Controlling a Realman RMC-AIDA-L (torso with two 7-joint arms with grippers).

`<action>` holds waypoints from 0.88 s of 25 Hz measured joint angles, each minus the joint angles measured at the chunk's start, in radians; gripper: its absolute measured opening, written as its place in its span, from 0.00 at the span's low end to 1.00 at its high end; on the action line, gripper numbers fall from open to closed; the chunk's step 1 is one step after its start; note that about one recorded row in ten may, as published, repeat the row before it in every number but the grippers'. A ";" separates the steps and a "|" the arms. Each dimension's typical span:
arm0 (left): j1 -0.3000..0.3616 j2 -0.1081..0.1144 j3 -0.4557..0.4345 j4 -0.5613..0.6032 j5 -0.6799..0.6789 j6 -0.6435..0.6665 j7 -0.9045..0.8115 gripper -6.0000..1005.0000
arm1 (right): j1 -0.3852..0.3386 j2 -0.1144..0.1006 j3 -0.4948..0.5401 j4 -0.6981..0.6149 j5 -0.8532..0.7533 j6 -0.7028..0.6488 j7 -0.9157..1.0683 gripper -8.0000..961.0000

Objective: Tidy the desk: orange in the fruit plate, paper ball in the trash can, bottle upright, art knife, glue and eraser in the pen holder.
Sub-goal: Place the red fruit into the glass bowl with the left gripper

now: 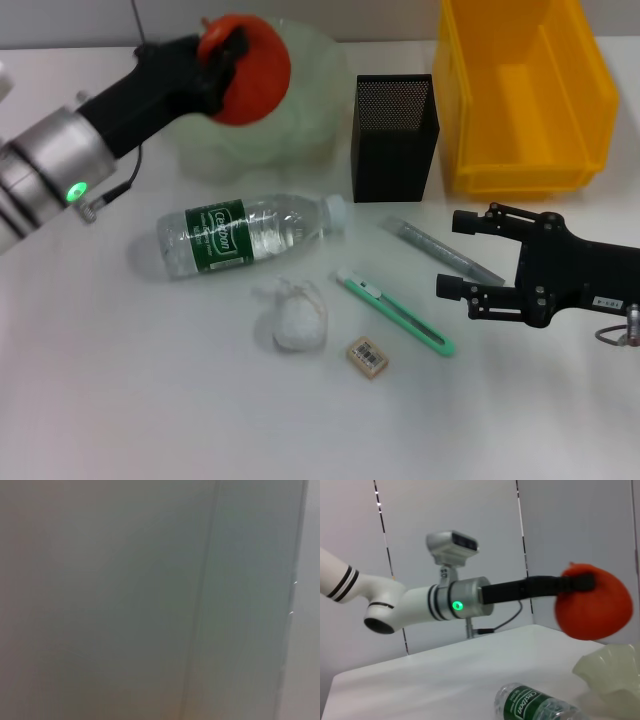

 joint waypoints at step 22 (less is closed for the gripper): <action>-0.175 -0.003 0.005 -0.056 -0.037 -0.415 0.136 0.24 | 0.001 0.005 0.015 0.000 0.000 0.003 -0.001 0.85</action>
